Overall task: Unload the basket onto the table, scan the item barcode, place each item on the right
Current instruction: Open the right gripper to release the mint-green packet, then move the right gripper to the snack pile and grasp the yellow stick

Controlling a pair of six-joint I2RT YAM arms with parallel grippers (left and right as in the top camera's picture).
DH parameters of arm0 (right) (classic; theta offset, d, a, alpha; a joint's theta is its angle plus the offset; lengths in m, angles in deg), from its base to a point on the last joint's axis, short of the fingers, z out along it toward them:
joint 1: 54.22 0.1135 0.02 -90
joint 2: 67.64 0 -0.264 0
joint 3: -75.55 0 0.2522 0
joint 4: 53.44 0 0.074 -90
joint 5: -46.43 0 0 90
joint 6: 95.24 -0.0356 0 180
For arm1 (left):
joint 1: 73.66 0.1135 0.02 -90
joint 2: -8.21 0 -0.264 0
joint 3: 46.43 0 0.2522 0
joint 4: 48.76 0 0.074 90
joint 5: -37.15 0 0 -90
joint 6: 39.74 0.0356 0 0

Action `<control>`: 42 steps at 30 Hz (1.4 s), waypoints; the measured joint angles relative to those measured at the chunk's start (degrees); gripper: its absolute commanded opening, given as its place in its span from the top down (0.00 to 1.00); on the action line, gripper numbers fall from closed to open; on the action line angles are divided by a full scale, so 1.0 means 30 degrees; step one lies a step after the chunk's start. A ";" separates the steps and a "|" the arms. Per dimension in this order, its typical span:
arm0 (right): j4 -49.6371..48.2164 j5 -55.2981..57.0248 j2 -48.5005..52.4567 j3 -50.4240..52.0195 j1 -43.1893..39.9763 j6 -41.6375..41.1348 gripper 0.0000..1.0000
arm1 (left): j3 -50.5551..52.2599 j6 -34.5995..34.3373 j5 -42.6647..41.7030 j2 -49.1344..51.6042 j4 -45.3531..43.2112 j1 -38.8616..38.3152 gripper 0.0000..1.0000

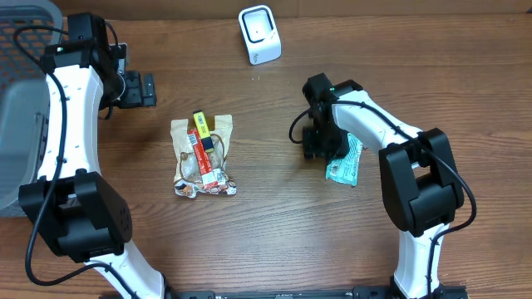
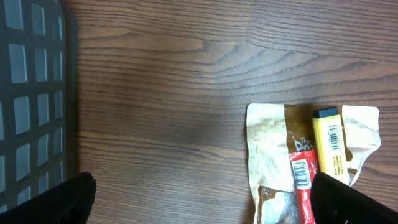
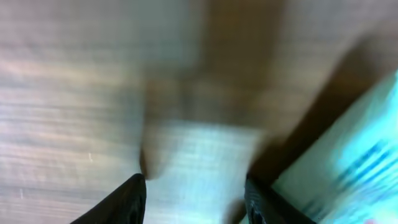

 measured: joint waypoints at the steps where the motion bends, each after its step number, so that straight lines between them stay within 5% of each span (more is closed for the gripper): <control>1: 0.0401 -0.0189 0.0000 0.0058 0.0007 0.0000 0.48 | 0.0000 0.0000 0.0000 0.0000 0.0000 0.0000 0.00; 21: 0.0648 -0.1166 0.0007 -0.0022 0.0714 -0.0007 0.58 | 0.0000 0.0000 0.0000 0.0000 0.0000 0.0000 0.00; 28: 0.2018 -0.3585 0.0189 -0.4575 0.1413 0.0044 0.57 | 0.0007 0.0000 -0.0007 0.0000 0.0000 0.0000 0.00; 32: 0.0372 -0.4095 0.0175 -0.6703 0.2215 0.0000 0.50 | 0.0000 0.0000 0.0000 0.0000 0.0000 0.0000 0.00; 42: -0.5013 -0.4350 0.0670 -0.6827 0.5479 -0.0750 0.50 | 0.0000 0.0000 -0.0007 0.0000 0.0000 0.0000 0.00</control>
